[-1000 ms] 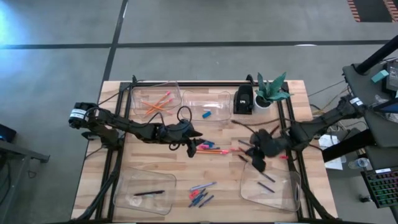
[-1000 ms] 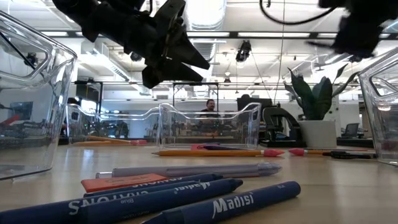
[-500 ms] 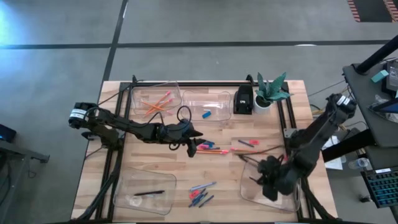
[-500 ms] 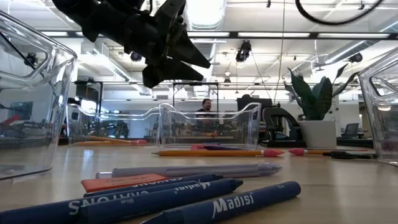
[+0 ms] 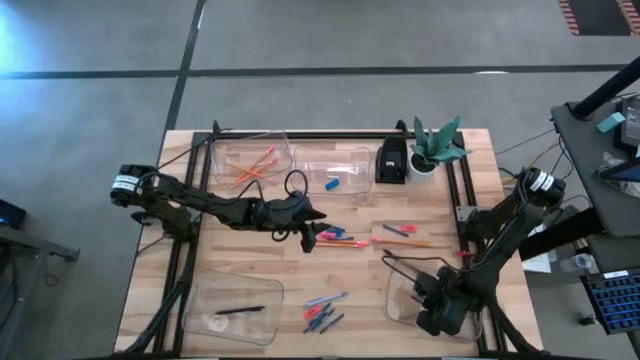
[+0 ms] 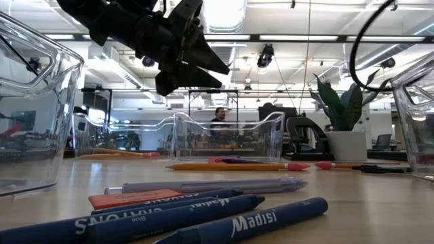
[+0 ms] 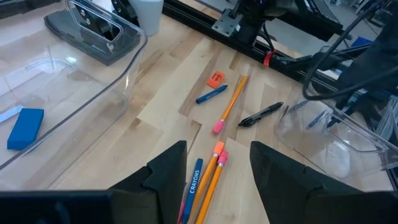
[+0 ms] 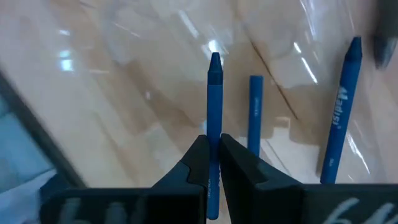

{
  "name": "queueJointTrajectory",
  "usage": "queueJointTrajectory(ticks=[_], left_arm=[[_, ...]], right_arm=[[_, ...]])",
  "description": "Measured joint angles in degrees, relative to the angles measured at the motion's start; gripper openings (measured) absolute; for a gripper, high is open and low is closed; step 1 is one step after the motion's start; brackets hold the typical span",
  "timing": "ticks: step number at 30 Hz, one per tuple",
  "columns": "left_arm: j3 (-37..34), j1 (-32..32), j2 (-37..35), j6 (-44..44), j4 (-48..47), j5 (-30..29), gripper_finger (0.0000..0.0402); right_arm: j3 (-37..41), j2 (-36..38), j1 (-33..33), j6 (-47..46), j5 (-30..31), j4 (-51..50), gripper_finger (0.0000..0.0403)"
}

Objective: Sort crayons/erasers/pens/pencils in bins
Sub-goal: Put the dark blue crayon into the bottom right transparent bin, then put the orange pencil into the top left transparent bin

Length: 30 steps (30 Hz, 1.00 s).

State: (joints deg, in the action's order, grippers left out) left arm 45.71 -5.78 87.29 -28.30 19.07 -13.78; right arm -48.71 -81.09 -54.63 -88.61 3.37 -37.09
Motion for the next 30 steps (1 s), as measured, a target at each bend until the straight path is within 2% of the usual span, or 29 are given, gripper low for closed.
queueJointTrajectory(ticks=[10, 19, 24, 30], left_arm=[[0.0, 0.0, 0.0, 0.0, 0.0, 0.0, 0.0164], [-0.2, 0.0, 0.0, 2.6, -0.2, 0.0, 0.0164], [-0.4, -0.2, 0.0, 8.8, -0.4, 3.9, 0.0164], [-1.1, -0.8, 0.1, 9.7, -1.0, 8.7, 0.0164]], right_arm=[[-0.1, -2.7, 0.0, -0.1, -0.9, -0.7, 0.0023], [-0.2, -1.4, 0.0, 0.3, -1.7, 0.1, 0.0081], [-2.4, -0.3, 0.0, 5.2, -2.0, 0.0, 0.0106], [-6.3, 2.6, 0.0, 14.3, 1.0, -1.9, 0.0118]])
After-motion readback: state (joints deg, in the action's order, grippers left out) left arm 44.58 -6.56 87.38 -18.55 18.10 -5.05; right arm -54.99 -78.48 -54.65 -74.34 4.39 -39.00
